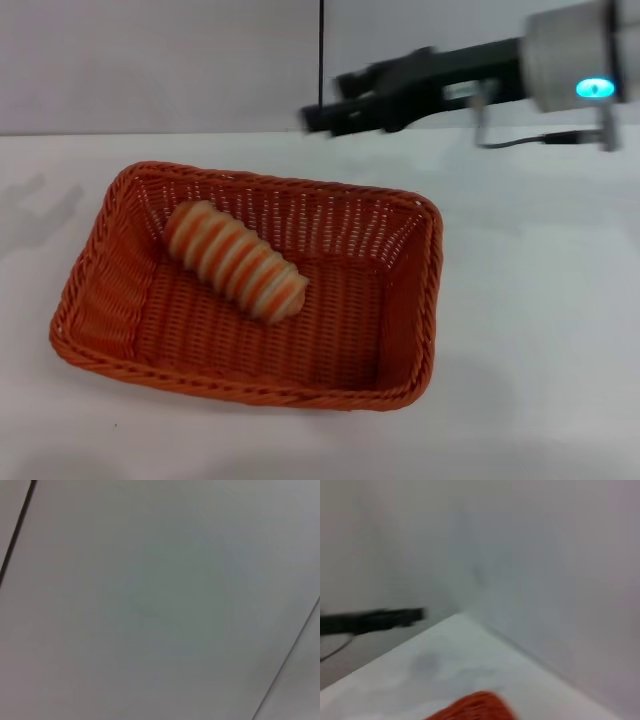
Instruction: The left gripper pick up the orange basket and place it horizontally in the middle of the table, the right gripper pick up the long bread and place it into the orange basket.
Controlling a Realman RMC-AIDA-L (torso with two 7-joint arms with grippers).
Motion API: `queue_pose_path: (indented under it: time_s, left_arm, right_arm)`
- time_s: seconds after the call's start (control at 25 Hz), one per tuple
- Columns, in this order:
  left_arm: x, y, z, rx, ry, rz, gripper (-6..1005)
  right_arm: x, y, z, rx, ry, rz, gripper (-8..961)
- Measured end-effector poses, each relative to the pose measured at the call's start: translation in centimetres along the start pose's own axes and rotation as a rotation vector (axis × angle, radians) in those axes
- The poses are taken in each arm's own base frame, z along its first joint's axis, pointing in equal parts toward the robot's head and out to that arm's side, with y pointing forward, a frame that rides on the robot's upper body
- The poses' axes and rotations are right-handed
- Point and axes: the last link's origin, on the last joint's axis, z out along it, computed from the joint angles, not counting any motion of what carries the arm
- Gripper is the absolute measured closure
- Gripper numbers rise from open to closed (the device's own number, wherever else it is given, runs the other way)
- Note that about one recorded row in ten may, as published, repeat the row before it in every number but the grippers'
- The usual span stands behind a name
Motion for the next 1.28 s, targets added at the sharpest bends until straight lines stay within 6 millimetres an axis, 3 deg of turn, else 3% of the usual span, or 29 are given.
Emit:
queue_pose_path:
  time_s: [0.16,0.4,0.52,0.76,0.8,0.92,1.0,1.16,1.2,1.28]
  left_arm:
    - [0.0,0.0,-0.1,0.001,0.0,0.003,345]
    - [0.1,-0.1,-0.2,0.006,0.005,0.027,345]
    - [-0.2,-0.1,-0.4,0.012,0.028,0.057,345]
    - [-0.5,0.2,-1.8,0.028,0.114,0.107,344]
    - [-0.4,0.3,-2.1,0.027,0.128,0.115,344]
    - [-0.5,0.5,-2.7,0.024,0.156,0.137,344]
    - [-0.6,0.9,-3.1,0.009,0.18,0.169,345]
    - [-1.0,1.3,-3.4,0.003,0.192,0.191,345]
    - [-1.1,1.3,-3.5,0.003,0.194,0.193,345]
    - [-1.5,1.4,-3.7,0.001,0.195,0.193,344]
  right_arm:
    - [1.2,-1.3,-2.6,0.078,-0.053,0.039,225]
    - [5.6,-3.0,-7.0,0.17,-0.109,0.07,223]
    - [6.8,-2.9,-8.2,0.175,-0.163,0.06,223]
    - [9.5,-1.1,-13.5,0.198,-0.459,-0.02,226]
    - [10.8,-0.1,-15.3,0.2,-0.555,-0.051,227]
    - [11.9,1.0,-16.6,0.199,-0.621,-0.081,228]
    - [14.0,2.4,-18.5,0.205,-0.69,-0.107,228]
    - [16.2,3.8,-20.6,0.244,-0.759,-0.131,228]
    - [17.9,4.6,-22.2,0.299,-0.816,-0.139,228]
    - [18.8,4.9,-23.1,0.334,-0.842,-0.138,228]
